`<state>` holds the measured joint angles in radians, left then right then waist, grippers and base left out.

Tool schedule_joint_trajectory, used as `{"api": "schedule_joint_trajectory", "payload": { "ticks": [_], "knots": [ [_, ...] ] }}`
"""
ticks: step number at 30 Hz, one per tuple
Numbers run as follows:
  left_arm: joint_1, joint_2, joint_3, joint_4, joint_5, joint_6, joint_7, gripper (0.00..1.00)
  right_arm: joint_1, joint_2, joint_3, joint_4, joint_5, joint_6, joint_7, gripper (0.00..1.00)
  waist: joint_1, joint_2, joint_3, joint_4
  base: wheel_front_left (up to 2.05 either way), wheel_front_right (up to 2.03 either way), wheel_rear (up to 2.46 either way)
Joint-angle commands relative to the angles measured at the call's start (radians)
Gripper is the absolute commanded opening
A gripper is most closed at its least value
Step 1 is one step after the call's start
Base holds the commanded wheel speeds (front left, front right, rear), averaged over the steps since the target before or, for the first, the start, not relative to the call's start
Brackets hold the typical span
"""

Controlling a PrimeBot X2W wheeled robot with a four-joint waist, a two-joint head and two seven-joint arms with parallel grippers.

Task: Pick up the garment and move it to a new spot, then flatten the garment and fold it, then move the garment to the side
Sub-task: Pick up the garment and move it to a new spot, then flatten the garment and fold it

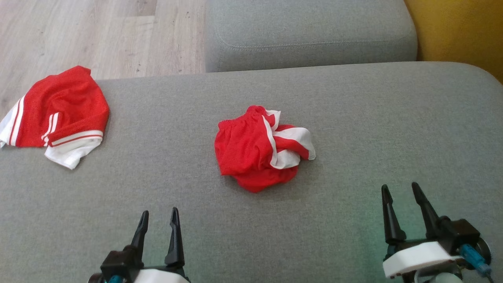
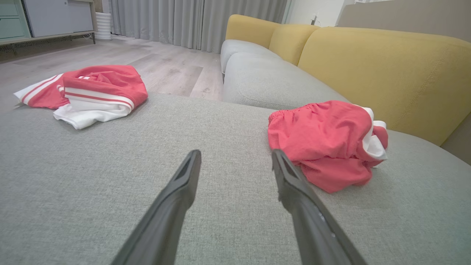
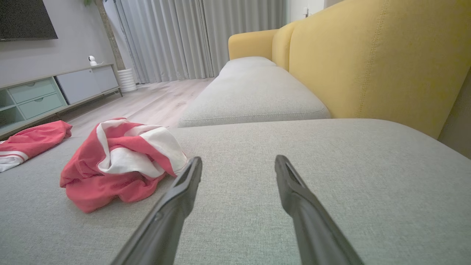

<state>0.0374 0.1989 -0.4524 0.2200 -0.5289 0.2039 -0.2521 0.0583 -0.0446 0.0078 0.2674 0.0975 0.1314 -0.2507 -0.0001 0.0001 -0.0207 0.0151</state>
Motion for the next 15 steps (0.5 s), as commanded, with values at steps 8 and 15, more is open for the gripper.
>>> {"api": "schedule_joint_trajectory", "payload": {
  "ticks": [8,15],
  "knots": [
    [-0.014,0.008,0.055,-0.041,0.022,0.005,-0.01,1.0,-0.019,-0.006,0.041,-0.002,0.015,-0.001,-0.011,1.0,0.0001,-0.0001,0.0,0.0,0.0,0.0,0.0],
    [-0.016,0.012,0.047,-0.032,0.025,0.002,-0.01,1.0,-0.022,-0.006,0.041,0.005,0.015,-0.001,-0.011,1.0,0.0001,-0.0001,0.003,0.001,0.0,0.0,0.0]
  ]
}}
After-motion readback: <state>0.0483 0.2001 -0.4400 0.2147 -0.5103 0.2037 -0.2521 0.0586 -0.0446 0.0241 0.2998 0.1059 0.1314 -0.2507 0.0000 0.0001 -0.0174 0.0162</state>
